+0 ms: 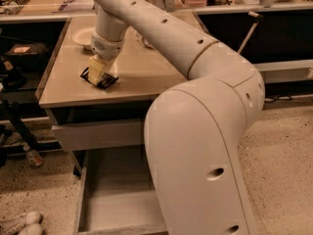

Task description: Place rxbar chocolate into middle drawer

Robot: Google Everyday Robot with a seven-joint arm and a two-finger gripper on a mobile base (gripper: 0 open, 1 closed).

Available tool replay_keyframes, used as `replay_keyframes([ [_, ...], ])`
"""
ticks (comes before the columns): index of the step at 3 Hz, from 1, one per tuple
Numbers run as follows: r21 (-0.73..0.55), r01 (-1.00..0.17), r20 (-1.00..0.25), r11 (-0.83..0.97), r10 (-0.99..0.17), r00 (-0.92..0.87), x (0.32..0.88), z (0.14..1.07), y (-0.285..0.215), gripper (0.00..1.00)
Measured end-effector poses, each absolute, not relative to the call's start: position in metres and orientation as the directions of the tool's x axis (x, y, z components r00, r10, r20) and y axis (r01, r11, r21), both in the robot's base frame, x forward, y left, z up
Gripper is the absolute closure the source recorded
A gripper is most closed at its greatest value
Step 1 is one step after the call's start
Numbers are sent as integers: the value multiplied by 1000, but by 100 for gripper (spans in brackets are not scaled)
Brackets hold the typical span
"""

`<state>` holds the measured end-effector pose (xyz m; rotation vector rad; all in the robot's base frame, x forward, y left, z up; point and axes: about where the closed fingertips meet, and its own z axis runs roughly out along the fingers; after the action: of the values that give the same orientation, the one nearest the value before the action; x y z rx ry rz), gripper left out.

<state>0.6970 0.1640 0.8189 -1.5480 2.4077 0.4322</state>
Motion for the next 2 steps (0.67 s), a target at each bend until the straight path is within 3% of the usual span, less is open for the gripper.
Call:
replay_keyframes([
  [2, 55, -884, -421, 464, -793, -442, 661, 838, 110, 100],
])
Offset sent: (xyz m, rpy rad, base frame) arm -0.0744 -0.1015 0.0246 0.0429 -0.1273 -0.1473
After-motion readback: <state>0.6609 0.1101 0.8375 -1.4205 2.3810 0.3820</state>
